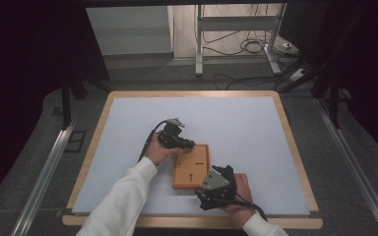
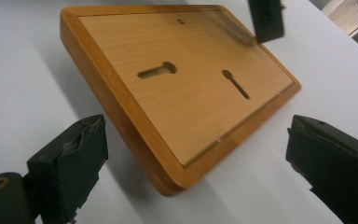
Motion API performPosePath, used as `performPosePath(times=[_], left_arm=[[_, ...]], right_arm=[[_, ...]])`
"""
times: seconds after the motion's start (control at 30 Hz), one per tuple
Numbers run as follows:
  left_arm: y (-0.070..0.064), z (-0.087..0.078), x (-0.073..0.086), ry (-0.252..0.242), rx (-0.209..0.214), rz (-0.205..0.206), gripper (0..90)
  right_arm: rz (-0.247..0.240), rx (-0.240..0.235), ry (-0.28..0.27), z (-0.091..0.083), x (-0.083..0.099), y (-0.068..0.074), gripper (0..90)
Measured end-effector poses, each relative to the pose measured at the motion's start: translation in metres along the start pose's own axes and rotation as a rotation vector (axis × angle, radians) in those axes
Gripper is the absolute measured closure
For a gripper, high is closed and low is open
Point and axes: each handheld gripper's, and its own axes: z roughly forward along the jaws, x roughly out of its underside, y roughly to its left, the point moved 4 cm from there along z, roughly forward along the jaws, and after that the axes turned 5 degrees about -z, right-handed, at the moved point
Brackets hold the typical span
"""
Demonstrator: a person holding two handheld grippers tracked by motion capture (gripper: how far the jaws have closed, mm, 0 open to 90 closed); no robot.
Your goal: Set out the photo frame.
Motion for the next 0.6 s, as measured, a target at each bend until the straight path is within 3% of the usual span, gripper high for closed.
performPosePath(times=[0.27,0.47,0.6], left_arm=[[0.002,0.000,-0.002,0.012,0.017,-0.017,83.6],[0.003,0.000,-0.002,0.009,0.015,-0.019,83.6],[0.003,0.000,-0.002,-0.003,0.004,-0.023,84.3]], right_arm=[[-0.036,0.018,0.033,0.014,-0.004,0.006,5.5],[-0.076,0.084,0.048,0.021,-0.004,0.005,6.1],[-0.091,0.126,0.011,0.018,-0.007,0.004,10.5]])
